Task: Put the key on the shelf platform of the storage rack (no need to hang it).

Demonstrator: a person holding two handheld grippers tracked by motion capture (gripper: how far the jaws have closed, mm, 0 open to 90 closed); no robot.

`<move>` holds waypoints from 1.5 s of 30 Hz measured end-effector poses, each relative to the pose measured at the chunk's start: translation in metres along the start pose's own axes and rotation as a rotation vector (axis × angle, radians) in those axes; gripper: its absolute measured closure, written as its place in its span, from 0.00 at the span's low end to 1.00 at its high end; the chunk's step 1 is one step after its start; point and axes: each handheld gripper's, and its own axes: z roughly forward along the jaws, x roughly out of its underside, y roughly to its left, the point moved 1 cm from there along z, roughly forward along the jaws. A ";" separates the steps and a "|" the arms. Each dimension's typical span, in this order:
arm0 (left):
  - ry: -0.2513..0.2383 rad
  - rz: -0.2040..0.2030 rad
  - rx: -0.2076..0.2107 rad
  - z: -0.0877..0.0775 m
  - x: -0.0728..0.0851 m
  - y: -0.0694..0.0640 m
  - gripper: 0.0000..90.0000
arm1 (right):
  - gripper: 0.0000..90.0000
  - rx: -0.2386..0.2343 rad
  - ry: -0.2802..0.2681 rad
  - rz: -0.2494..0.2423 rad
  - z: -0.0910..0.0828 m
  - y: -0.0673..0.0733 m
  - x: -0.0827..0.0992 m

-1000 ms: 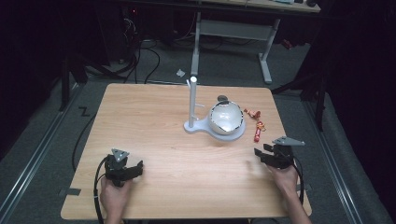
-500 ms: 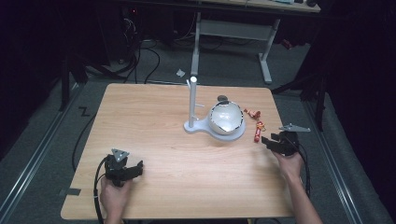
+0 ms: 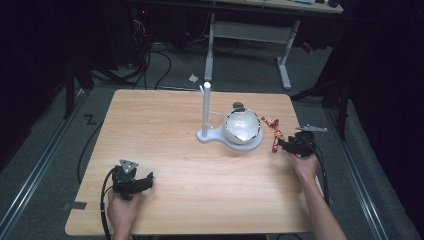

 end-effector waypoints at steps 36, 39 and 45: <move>0.000 -0.002 -0.001 0.000 0.000 0.000 0.19 | 0.48 0.103 0.082 0.065 0.061 -0.015 -0.025; 0.000 -0.002 -0.001 0.000 0.000 0.000 0.19 | 0.58 0.124 0.090 0.026 0.060 -0.012 -0.025; -0.001 -0.002 -0.001 0.000 0.000 0.000 0.19 | 0.69 0.109 0.101 -0.029 0.055 -0.009 -0.021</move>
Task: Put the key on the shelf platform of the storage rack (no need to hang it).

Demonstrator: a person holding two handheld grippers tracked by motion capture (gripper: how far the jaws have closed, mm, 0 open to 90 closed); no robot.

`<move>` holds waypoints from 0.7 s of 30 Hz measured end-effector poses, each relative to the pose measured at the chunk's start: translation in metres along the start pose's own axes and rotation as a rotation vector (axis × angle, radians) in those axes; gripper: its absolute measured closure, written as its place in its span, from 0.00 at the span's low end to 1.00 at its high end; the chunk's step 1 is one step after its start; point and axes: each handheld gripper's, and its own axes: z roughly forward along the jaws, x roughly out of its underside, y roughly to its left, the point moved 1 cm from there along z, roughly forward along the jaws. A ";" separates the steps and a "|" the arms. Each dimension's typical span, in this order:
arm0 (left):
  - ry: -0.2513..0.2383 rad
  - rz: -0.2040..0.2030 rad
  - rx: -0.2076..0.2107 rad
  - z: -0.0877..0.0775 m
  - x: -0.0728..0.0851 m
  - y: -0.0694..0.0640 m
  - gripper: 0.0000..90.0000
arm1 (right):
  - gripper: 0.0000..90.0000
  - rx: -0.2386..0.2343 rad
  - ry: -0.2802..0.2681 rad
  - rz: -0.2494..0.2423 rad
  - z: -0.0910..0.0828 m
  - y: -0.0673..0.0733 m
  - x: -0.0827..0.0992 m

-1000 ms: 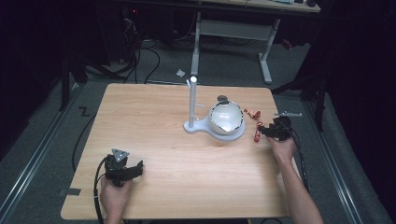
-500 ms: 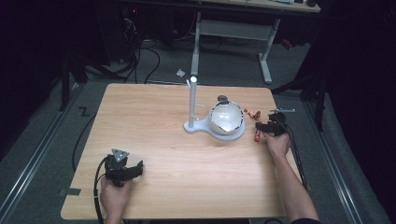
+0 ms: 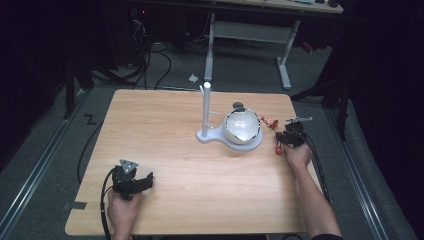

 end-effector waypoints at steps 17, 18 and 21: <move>0.001 -0.001 0.000 0.000 0.000 0.000 0.19 | 0.69 -0.024 -0.063 -0.105 -0.022 0.005 0.000; 0.001 -0.001 0.000 0.000 0.000 0.000 0.19 | 0.69 -0.024 -0.063 -0.105 -0.022 0.005 0.000; 0.001 -0.001 0.000 0.000 0.000 0.000 0.19 | 0.69 -0.037 -0.089 -0.108 -0.030 0.006 -0.002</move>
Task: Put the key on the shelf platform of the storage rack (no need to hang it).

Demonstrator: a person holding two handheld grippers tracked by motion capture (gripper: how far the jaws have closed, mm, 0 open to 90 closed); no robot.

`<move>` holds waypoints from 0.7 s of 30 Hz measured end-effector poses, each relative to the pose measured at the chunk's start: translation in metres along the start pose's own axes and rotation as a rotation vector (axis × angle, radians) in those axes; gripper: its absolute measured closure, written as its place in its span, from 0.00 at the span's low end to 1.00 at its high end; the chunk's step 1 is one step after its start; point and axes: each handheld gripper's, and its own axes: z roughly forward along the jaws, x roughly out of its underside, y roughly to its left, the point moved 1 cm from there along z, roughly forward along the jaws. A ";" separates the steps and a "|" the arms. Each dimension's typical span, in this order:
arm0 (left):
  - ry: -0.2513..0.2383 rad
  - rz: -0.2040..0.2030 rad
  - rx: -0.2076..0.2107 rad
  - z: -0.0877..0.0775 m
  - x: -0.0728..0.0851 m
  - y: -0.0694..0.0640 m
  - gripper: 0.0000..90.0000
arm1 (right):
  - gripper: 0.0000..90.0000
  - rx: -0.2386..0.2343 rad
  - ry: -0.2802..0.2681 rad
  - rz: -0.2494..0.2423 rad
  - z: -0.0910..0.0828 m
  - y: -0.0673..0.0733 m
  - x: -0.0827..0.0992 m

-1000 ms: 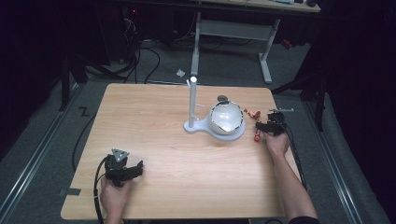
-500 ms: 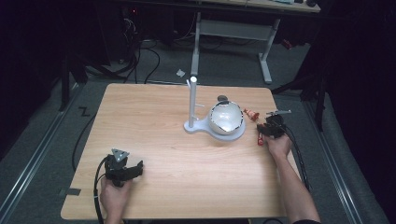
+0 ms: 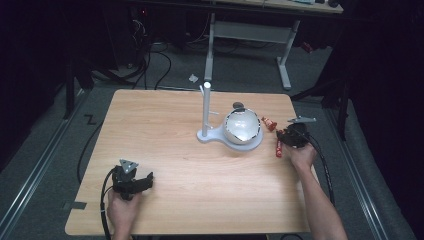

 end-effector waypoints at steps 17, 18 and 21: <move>0.001 0.001 0.001 0.000 0.000 0.000 0.19 | 0.69 -0.050 -0.145 0.008 -0.048 0.002 -0.014; 0.001 0.000 0.001 0.000 0.000 0.000 0.19 | 0.69 -0.053 -0.155 0.006 -0.052 0.002 -0.016; 0.001 0.001 0.001 0.000 0.000 0.000 0.19 | 0.69 -0.055 -0.177 -0.003 -0.061 0.002 -0.017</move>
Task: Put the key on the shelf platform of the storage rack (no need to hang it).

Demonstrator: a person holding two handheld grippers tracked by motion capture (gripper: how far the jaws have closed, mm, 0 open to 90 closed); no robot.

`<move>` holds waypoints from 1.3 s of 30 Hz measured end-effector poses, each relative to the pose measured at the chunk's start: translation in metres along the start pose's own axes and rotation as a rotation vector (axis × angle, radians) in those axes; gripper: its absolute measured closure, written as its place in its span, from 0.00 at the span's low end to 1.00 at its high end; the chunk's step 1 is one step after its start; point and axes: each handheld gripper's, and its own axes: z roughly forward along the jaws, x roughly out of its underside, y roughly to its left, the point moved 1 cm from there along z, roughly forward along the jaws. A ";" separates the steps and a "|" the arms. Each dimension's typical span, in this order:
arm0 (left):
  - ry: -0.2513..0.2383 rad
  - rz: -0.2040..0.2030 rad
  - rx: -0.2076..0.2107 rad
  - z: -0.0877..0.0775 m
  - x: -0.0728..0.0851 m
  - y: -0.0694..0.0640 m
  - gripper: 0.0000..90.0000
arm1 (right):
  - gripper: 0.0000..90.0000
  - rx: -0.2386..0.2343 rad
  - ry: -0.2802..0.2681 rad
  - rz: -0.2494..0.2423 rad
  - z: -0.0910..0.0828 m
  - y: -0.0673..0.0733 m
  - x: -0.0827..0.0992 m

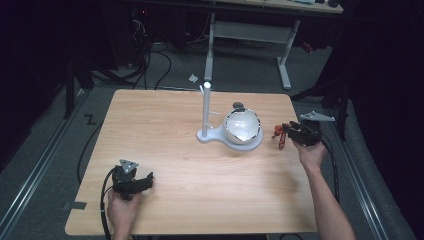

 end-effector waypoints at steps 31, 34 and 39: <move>0.002 -0.004 -0.001 0.000 0.000 0.000 0.19 | 0.70 -0.176 -0.134 -0.073 -0.069 0.049 -0.019; 0.001 -0.004 -0.001 0.000 0.000 0.000 0.19 | 0.70 -0.192 -0.142 -0.075 -0.071 0.052 -0.021; 0.002 -0.002 0.000 0.000 0.000 0.000 0.19 | 0.70 -0.215 -0.148 -0.070 -0.071 0.056 -0.024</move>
